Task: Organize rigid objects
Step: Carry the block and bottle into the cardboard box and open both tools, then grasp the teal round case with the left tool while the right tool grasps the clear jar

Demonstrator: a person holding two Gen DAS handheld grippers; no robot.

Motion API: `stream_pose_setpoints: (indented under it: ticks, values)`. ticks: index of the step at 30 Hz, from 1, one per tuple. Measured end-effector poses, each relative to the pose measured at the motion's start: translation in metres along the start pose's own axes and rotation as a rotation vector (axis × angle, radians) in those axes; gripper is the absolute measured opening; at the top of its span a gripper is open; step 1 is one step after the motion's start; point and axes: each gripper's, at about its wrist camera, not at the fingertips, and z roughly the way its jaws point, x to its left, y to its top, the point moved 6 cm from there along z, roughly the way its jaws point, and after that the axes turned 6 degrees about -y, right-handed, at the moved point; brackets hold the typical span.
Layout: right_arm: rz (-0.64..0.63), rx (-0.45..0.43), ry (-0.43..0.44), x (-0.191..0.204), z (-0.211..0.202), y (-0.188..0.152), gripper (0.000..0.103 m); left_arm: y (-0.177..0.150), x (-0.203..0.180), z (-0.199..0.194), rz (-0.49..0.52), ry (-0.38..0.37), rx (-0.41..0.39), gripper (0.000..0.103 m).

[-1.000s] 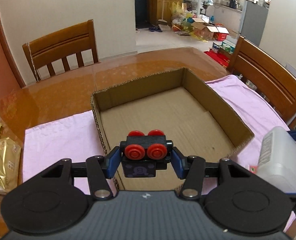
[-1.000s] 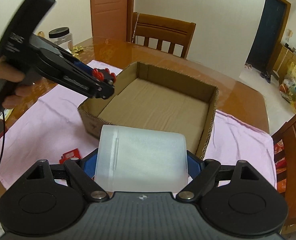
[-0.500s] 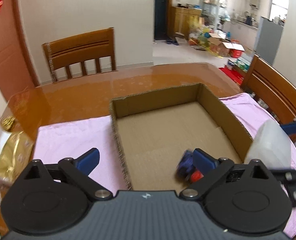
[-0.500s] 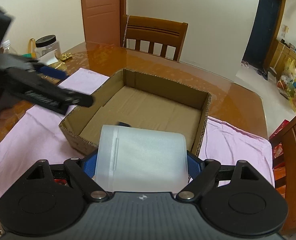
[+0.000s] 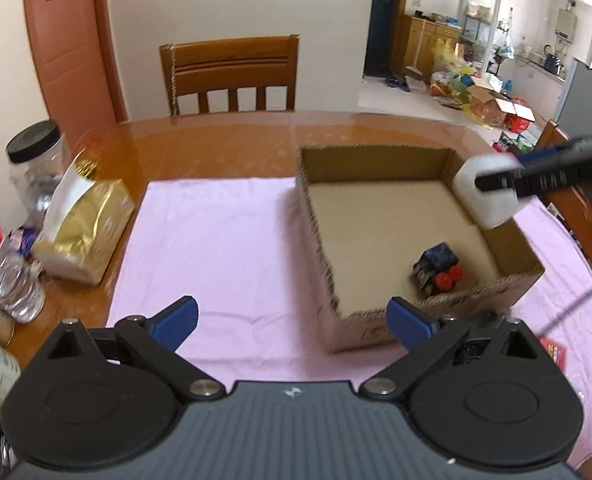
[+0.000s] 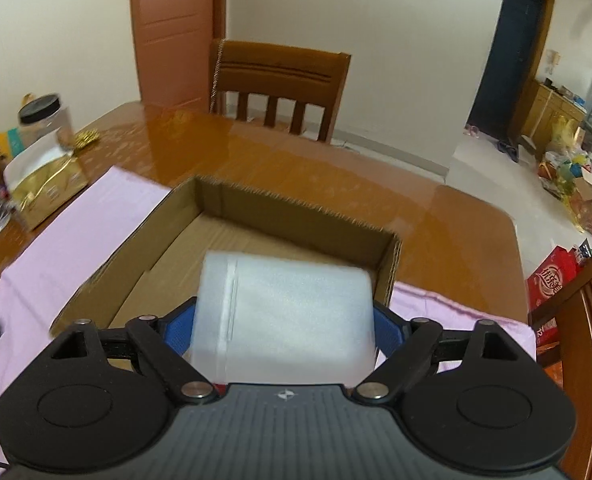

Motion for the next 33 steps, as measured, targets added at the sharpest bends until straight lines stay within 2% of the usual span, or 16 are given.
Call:
stream_pose_setpoints:
  ticks: [2,9,15,21,26,33]
  values:
    - [0.016,-0.012,-0.022,-0.004,0.004,0.005,0.103,-0.006,0.004,-0.002,-0.006,0.009,0.006,0.1]
    - [0.046,-0.014,-0.011,0.0,-0.004,0.002,0.103,-0.019,0.012,-0.011,-0.007,0.011,0.014,0.1]
    - [0.049,0.021,-0.013,0.012,-0.013,-0.02,0.103,-0.031,0.01,-0.016,0.012,-0.008,0.021,0.1]
    - [0.088,0.047,-0.054,0.016,-0.031,-0.053,0.103,-0.041,0.007,-0.02,0.019,-0.035,0.018,0.1]
    - [0.131,0.099,-0.136,0.017,-0.043,-0.092,0.103,-0.052,0.006,-0.02,0.025,-0.039,0.021,0.1]
    - [0.267,0.262,-0.256,0.009,-0.033,-0.15,0.103,-0.068,0.004,-0.022,0.044,-0.036,0.026,0.1]
